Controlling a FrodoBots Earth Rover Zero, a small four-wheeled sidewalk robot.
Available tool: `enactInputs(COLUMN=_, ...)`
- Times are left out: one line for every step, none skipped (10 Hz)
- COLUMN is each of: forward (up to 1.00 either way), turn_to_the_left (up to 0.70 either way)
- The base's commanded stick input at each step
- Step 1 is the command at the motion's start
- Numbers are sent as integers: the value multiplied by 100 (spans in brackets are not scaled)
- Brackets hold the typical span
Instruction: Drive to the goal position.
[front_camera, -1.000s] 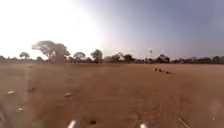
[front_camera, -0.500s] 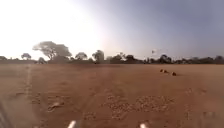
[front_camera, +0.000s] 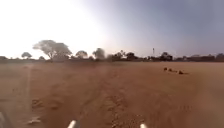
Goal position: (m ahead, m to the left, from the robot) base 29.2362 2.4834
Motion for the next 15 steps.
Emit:
enactInputs(forward=100, turn_to_the_left=0)
enactInputs(forward=100, turn_to_the_left=0)
enactInputs(forward=100, turn_to_the_left=0)
enactInputs(forward=100, turn_to_the_left=0)
enactInputs(forward=100, turn_to_the_left=0)
enactInputs(forward=100, turn_to_the_left=0)
enactInputs(forward=100, turn_to_the_left=0)
enactInputs(forward=100, turn_to_the_left=0)
enactInputs(forward=100, turn_to_the_left=0)
enactInputs(forward=100, turn_to_the_left=0)
enactInputs(forward=100, turn_to_the_left=0)
enactInputs(forward=100, turn_to_the_left=0)
enactInputs(forward=100, turn_to_the_left=0)
enactInputs(forward=100, turn_to_the_left=0)
enactInputs(forward=100, turn_to_the_left=0)
